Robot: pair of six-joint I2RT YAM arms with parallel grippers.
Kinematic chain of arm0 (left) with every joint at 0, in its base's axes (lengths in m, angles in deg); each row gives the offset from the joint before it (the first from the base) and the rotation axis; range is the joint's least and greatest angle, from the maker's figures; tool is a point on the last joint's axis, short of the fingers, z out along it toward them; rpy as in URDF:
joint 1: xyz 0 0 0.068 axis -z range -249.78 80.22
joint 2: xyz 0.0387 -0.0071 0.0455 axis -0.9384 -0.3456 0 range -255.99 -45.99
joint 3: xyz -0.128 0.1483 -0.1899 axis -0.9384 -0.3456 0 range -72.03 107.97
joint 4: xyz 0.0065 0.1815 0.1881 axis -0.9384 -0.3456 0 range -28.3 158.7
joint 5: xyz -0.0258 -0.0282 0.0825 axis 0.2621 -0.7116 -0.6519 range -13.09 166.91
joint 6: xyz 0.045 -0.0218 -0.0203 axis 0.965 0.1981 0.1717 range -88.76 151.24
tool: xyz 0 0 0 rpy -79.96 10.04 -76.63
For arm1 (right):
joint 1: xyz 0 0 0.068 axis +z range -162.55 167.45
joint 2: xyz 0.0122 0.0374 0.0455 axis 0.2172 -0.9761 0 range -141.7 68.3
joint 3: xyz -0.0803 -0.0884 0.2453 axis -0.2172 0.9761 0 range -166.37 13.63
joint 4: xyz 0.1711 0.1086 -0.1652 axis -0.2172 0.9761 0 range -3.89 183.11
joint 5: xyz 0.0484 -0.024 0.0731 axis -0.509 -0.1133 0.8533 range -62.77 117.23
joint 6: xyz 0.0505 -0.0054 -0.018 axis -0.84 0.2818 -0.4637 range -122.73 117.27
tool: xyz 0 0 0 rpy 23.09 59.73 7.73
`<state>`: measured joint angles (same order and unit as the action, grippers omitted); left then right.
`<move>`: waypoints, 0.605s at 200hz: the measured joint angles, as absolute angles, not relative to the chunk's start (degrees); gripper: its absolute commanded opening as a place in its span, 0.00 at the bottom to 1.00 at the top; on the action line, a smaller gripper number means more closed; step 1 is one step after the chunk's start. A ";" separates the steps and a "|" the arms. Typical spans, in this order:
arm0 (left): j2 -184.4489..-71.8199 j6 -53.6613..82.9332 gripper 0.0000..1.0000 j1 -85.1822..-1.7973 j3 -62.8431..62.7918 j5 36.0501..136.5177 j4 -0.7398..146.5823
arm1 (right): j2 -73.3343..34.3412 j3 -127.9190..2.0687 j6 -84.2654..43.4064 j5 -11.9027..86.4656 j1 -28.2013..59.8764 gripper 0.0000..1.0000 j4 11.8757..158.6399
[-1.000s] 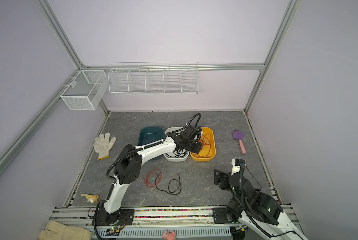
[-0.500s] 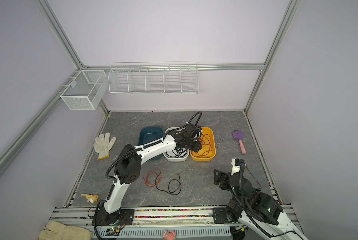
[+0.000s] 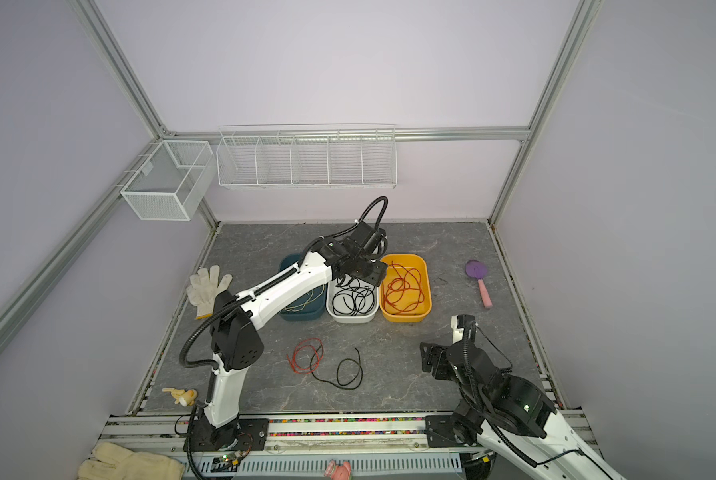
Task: Untangle the cables
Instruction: 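Withdraw the left gripper toward the pile while the right approaches the black wire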
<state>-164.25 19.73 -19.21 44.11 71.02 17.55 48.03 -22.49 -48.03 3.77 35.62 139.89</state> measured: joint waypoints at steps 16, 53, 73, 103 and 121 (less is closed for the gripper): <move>-159.81 21.70 0.76 -20.09 42.21 68.51 16.26 | 46.20 -22.95 -46.35 6.19 35.62 0.88 138.77; -147.22 24.94 0.94 -20.04 32.15 62.85 15.21 | 42.07 -23.17 -42.89 12.60 35.62 0.88 135.71; -141.67 26.29 1.00 -19.87 26.49 60.03 14.20 | 37.96 -23.17 -41.34 16.97 35.62 0.88 133.50; -133.76 26.97 0.99 -19.85 16.26 56.44 13.17 | 30.85 -22.99 -40.18 23.90 35.62 0.88 128.46; -128.10 27.38 0.99 -19.85 8.53 55.85 13.02 | 26.72 -22.82 -39.94 27.35 35.62 0.88 125.18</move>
